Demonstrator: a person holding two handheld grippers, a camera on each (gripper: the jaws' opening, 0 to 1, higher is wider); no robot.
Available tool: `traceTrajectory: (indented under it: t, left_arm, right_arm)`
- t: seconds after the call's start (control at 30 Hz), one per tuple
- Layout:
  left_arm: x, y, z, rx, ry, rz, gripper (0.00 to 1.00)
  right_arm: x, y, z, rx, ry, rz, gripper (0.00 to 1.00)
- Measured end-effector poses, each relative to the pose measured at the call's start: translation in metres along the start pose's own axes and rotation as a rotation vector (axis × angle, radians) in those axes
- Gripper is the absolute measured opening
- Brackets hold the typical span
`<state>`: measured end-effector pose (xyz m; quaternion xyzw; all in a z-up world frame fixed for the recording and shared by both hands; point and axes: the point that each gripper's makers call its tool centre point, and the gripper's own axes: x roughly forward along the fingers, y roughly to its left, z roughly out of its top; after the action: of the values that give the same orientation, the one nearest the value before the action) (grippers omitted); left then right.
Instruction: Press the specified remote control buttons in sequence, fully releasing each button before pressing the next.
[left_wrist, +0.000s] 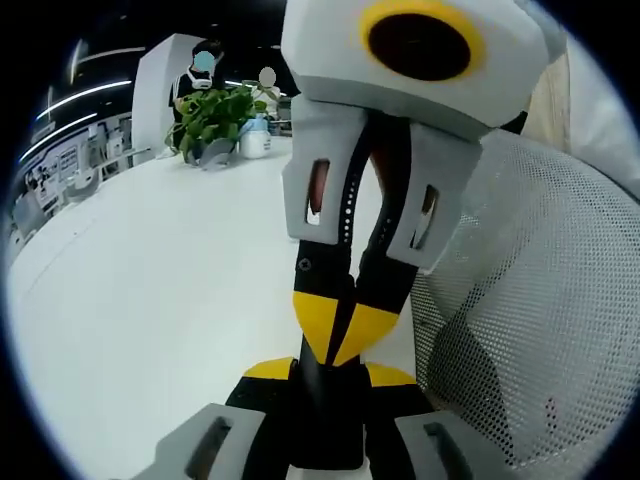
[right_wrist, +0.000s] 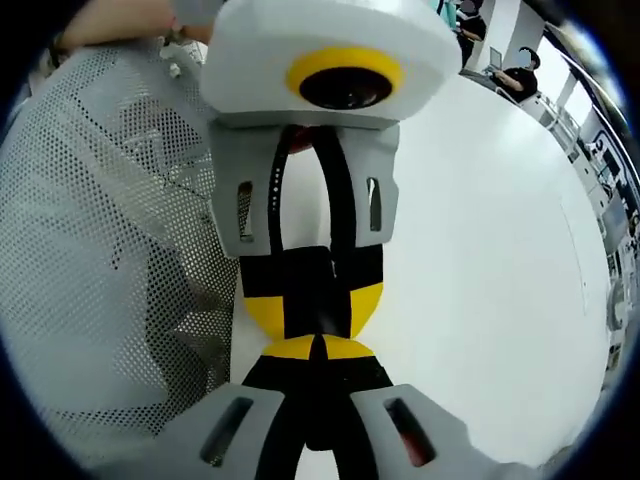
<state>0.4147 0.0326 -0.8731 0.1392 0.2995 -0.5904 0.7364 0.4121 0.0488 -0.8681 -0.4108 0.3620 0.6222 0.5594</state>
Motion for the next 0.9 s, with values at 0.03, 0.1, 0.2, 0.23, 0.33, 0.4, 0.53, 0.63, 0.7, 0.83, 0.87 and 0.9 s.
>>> traceTrajectory:
  t: [0.03, 0.1, 0.2, 0.23, 0.33, 0.4, 0.53, 0.63, 0.7, 0.83, 0.87, 0.9]
  left_arm:
    - [0.0, -0.0001, 0.0001, 0.0, 0.0, 0.0, 0.25]
    - [-0.0001, -0.0003, 0.0005, -0.002, -0.001, 0.0, 0.25]
    - [-0.0001, -0.0001, 0.0004, -0.004, -0.002, 0.0, 0.25]
    - [0.0, -0.0001, 0.0004, -0.002, -0.001, -0.001, 0.25]
    - [0.0006, -0.0004, 0.0007, 0.001, 0.0, -0.003, 0.25]
    - [0.0007, -0.0004, 0.0008, 0.0, -0.001, -0.004, 0.25]
    - [0.0007, -0.0002, 0.0009, -0.003, -0.002, -0.002, 0.25]
    - [0.0007, -0.0003, 0.001, -0.003, -0.001, -0.001, 0.25]
    - [0.0006, -0.0003, 0.0011, -0.004, -0.002, -0.002, 0.25]
    - [0.0005, -0.0003, 0.0011, -0.004, -0.002, -0.005, 0.25]
    - [0.0005, -0.0003, 0.0011, -0.005, -0.002, -0.005, 0.25]
    - [0.0005, -0.0002, 0.0011, -0.004, -0.002, -0.004, 0.25]
  right_arm:
    - [0.0, -0.0002, -0.0001, 0.001, 0.0, 0.002, 0.0]
    - [0.0003, -0.0003, -0.0002, 0.005, -0.002, 0.004, 0.0]
    - [0.0007, 0.0005, 0.0001, -0.006, -0.006, -0.005, 0.0]
    - [0.0007, 0.0011, -0.0001, -0.018, -0.01, -0.016, 0.0]
    - [0.0005, 0.0013, -0.0006, -0.025, -0.024, -0.032, 0.0]
    - [0.0005, 0.0003, 0.0002, -0.028, -0.021, -0.033, 0.0]
    - [0.0006, -0.0012, 0.0006, -0.009, -0.013, -0.013, 0.0]
    - [0.0, 0.0001, 0.0003, -0.003, -0.025, -0.026, 0.0]
    - [0.0004, 0.0005, 0.0013, -0.004, -0.025, -0.035, 0.0]
    - [0.0015, 0.001, 0.0033, -0.044, -0.007, -0.039, 0.0]
    - [0.0015, 0.0008, 0.0033, -0.043, -0.007, -0.039, 0.0]
    - [0.0014, 0.0007, 0.0033, -0.046, -0.008, -0.04, 0.0]
